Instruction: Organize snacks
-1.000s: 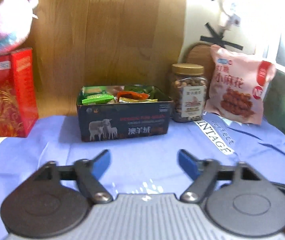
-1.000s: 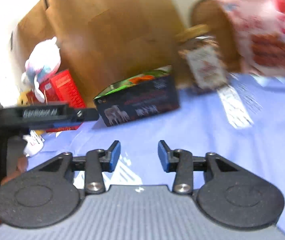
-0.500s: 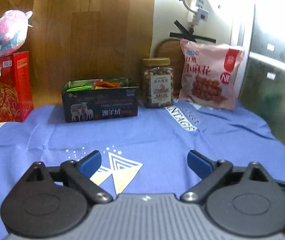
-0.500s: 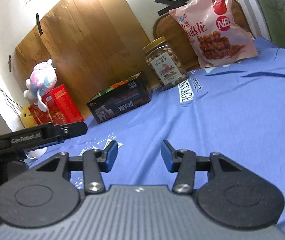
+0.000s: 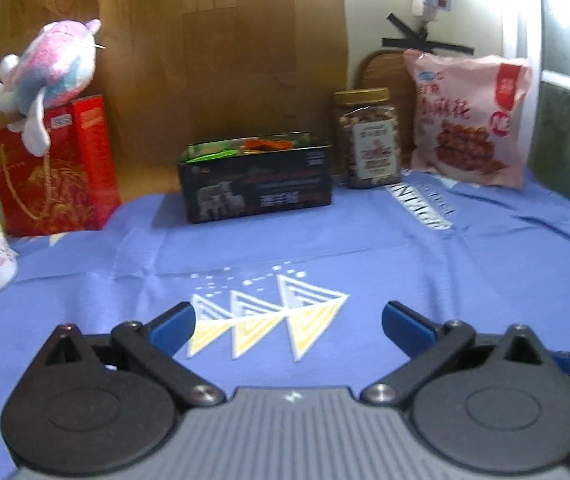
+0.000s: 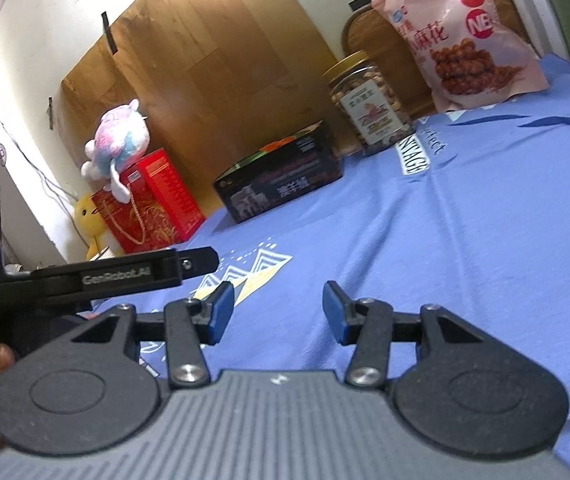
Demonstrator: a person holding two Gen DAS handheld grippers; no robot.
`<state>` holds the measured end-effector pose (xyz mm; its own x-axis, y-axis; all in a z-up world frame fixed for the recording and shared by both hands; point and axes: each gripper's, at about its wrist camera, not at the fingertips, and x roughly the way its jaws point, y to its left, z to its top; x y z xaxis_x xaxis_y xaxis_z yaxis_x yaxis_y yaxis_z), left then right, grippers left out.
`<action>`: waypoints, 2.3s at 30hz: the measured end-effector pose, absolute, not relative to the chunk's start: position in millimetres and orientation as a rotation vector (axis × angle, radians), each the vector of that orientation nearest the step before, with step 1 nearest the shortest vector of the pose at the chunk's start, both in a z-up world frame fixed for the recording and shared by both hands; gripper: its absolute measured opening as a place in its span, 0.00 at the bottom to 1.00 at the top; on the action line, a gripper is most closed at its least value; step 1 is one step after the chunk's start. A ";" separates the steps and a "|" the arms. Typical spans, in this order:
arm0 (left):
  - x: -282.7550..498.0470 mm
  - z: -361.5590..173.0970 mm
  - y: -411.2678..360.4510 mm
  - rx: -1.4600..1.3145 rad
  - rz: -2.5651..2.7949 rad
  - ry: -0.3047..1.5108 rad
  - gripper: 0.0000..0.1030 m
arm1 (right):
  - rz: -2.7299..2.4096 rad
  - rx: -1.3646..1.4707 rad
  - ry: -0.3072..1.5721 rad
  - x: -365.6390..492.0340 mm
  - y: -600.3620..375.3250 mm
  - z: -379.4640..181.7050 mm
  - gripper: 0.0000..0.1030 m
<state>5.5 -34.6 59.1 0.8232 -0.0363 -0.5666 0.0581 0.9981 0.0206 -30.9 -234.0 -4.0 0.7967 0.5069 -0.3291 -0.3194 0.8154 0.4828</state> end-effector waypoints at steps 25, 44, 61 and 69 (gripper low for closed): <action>7.9 51.7 -19.9 0.115 0.083 0.591 1.00 | 0.511 0.411 0.487 -31.5 -214.2 -6.3 0.52; 7.4 50.8 -13.2 0.143 0.139 0.577 1.00 | 0.516 0.411 0.492 -30.9 -212.3 -7.5 0.53; 7.8 48.9 -9.0 0.144 0.159 0.594 1.00 | 0.504 0.420 0.493 -29.7 -212.1 -10.3 0.59; 6.2 53.5 -6.3 0.164 0.193 0.563 1.00 | 0.508 0.418 0.493 -29.5 -210.9 -9.9 0.60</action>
<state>6.2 -6.3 53.5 0.8284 0.2259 -0.5125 -0.1367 0.9689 0.2062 -29.5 -210.9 -9.9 0.7632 0.5502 -0.3388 -0.3556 0.7954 0.4908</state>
